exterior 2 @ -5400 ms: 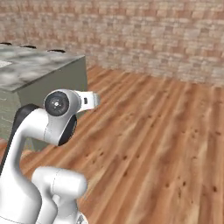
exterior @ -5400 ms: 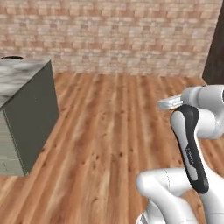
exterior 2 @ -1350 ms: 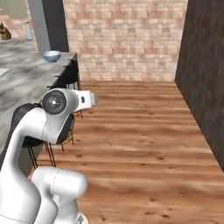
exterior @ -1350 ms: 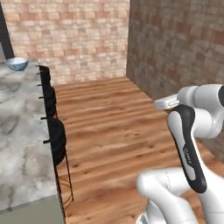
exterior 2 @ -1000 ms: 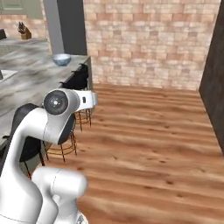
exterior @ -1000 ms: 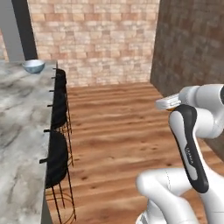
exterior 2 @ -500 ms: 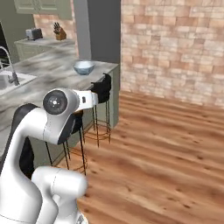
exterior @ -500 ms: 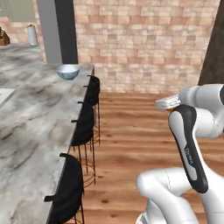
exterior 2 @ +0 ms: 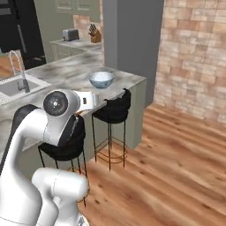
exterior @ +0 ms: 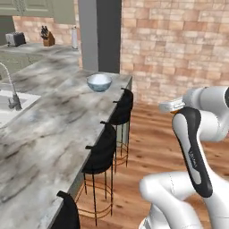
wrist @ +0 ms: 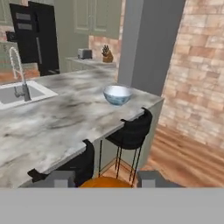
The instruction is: Retrieve the tangerine and pear from the fridge and place them into the bowl on the dining table.
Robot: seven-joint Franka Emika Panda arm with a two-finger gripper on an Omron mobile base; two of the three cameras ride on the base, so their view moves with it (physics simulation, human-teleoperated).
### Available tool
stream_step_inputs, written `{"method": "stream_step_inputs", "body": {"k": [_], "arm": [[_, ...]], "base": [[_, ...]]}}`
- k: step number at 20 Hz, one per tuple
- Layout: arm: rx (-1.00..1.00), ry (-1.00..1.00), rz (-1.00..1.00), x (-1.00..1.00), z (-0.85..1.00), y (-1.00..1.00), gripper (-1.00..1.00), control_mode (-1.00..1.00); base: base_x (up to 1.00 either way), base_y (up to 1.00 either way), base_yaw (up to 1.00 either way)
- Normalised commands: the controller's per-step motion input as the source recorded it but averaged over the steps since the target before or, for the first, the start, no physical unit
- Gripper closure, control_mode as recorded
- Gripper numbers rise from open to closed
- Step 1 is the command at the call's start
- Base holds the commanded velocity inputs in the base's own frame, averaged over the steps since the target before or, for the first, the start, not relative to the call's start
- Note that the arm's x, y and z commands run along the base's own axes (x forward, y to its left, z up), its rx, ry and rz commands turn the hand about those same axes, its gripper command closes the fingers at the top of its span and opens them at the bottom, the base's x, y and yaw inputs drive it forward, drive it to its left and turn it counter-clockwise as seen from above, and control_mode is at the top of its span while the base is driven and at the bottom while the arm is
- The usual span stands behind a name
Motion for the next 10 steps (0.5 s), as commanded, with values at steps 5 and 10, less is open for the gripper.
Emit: {"method": "stream_step_inputs", "body": {"k": [5, 10], "arm": [[0.00, 0.00, 0.00, 0.00, 0.00, 0.00, 1.00, 1.00], [0.00, 0.00, 0.00, 0.00, 0.00, 0.00, 1.00, 1.00]], "base": [[1.00, -0.40, 0.46], [1.00, -0.48, 0.46]]}}
